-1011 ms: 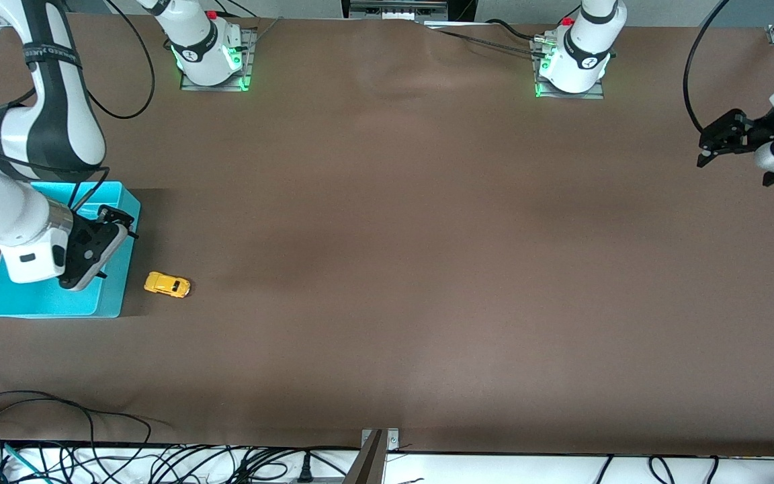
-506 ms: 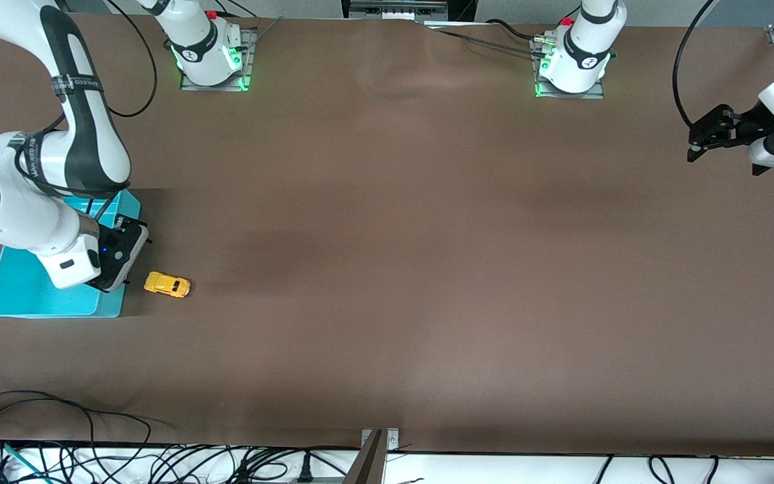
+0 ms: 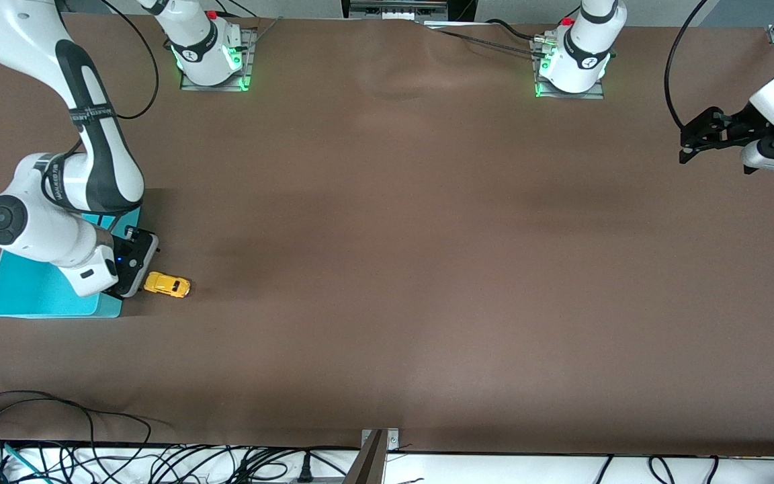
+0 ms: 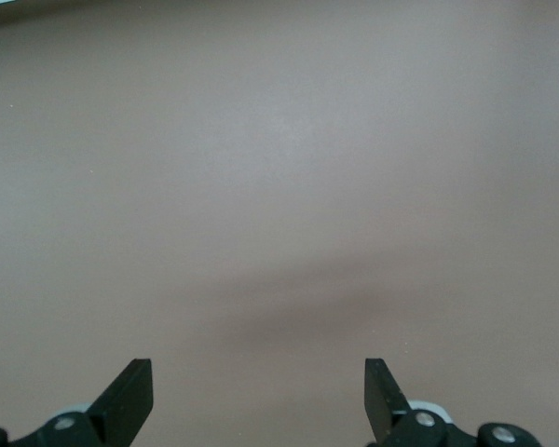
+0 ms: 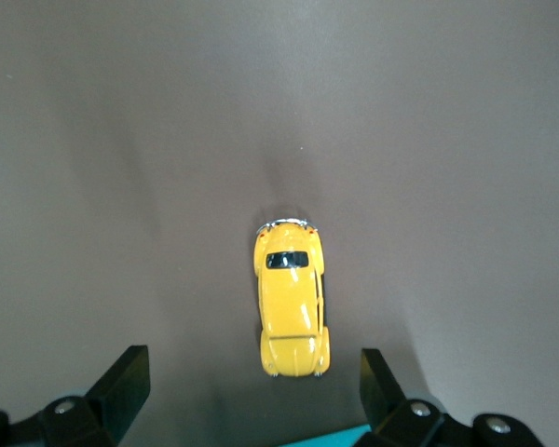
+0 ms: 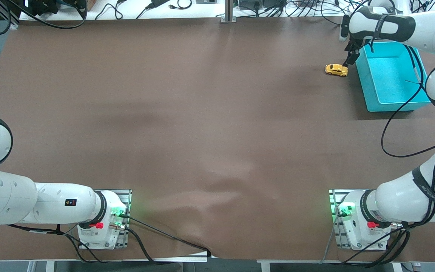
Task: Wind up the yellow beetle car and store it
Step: 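Lower the right gripper and close it around the yellow car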
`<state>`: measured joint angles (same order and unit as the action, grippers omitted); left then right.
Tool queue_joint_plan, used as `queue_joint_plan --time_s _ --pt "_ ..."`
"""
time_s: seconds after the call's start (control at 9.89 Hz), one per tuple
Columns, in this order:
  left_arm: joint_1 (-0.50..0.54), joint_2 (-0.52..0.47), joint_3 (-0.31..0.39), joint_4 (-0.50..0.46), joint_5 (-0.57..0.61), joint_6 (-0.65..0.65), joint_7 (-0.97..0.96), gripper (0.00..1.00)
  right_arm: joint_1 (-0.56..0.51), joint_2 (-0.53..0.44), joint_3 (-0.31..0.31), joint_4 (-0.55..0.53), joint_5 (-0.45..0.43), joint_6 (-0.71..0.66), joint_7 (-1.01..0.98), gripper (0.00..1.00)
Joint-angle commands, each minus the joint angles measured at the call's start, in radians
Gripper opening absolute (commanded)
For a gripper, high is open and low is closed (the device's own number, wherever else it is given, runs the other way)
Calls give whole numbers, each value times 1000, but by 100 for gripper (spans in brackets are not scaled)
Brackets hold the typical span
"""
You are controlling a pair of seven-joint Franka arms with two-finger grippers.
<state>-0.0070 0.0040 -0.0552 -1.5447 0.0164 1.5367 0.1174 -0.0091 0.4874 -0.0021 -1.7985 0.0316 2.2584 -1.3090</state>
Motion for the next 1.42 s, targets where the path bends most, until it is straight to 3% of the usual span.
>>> queue_joint_plan --time_s 0.0,0.51,1.31 --pt "-7 14 12 25 -36 -1 -10 100 -6 16 4 -19 34 36 -39 100" --pt "-10 25 9 41 -39 -4 -13 100 0 83 4 -24 28 145 -97 100" --pt "-7 22 11 44 -39 -23 -13 100 0 138 4 -15 21 190 -108 100"
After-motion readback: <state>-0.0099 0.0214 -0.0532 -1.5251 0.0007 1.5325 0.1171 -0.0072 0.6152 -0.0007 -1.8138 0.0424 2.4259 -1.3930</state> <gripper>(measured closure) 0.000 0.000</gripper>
